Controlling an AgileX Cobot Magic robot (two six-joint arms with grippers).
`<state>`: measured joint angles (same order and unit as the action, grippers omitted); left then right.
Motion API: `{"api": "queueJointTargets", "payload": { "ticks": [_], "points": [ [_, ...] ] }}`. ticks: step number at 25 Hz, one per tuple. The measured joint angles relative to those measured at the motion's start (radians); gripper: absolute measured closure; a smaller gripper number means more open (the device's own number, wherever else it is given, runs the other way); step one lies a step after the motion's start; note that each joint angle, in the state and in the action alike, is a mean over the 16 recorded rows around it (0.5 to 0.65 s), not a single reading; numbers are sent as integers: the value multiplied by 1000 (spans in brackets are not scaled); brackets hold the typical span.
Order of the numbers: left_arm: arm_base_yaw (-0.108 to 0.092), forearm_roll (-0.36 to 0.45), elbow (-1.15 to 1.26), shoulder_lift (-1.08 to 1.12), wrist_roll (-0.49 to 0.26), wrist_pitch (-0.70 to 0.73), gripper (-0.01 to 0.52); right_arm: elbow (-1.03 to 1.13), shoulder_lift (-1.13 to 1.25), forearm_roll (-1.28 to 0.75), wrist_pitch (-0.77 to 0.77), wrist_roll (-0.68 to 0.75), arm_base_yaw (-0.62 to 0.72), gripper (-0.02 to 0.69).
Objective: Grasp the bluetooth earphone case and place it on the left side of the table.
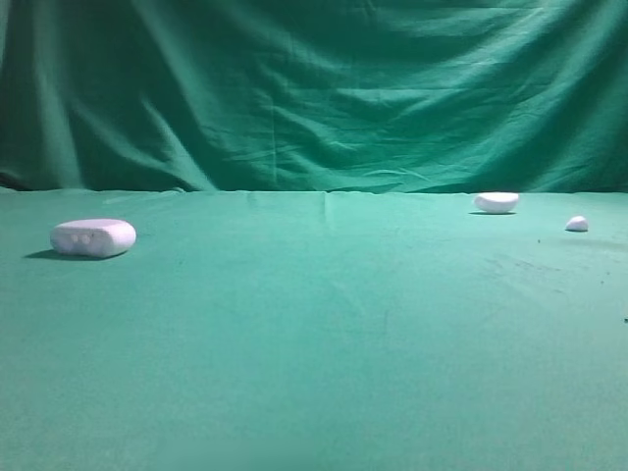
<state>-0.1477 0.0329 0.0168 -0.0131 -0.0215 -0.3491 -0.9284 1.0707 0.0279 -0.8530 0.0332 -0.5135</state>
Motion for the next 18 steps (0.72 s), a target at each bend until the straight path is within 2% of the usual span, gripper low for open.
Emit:
{"api": "queueJointTargets", "payload": {
  "ticks": [12, 18],
  "points": [
    [0, 0, 0, 0, 0, 0, 514, 234, -375, -35, 114, -45, 9, 665],
    [0, 0, 0, 0, 0, 0, 514, 370, -532, -83, 240, -71, 86, 665]
  ]
}}
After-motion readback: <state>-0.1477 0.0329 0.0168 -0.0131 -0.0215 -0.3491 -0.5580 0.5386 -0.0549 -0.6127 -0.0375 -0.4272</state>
